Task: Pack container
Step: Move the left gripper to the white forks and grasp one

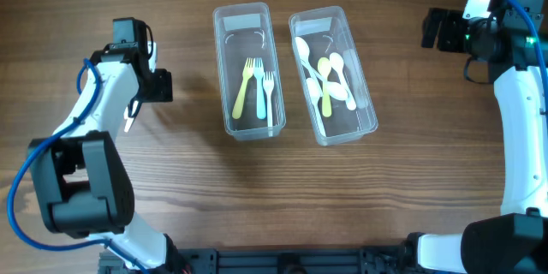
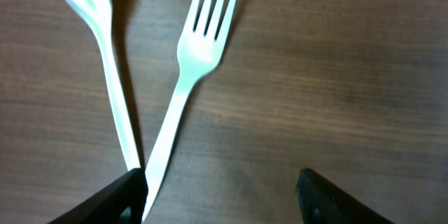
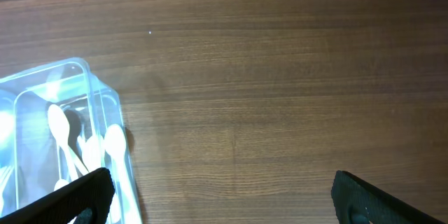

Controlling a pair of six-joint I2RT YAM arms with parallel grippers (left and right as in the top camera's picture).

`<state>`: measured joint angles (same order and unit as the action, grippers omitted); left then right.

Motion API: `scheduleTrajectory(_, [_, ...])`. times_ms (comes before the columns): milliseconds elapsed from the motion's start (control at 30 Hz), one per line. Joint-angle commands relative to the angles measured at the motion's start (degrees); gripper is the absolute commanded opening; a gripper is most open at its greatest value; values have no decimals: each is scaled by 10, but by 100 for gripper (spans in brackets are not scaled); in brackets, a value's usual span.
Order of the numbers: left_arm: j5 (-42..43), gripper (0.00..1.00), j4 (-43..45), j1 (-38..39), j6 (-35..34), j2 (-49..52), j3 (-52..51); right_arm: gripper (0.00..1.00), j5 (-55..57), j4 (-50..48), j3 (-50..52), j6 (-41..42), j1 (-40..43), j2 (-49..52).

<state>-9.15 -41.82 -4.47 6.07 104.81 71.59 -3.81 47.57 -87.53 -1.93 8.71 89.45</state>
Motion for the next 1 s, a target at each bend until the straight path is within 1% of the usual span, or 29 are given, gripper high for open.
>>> scheduleTrajectory(0, [6,73,26,-7,45,12,-4,100,4,-2,-5,5,-2,0])
scheduleTrajectory(267, [9,73,54,-43,53,13,-4,100,4,-2,-5,5,-2,0])
scheduleTrajectory(467, [57,70,57,-70,58,16,-4,100,4,-2,-5,5,-2,0])
scheduleTrajectory(633, [61,63,58,-73,73,36,-4,100,4,-2,-5,5,-2,0])
scheduleTrajectory(967, [66,63,70,-73,77,97,-4,100,4,-2,-5,5,-2,0])
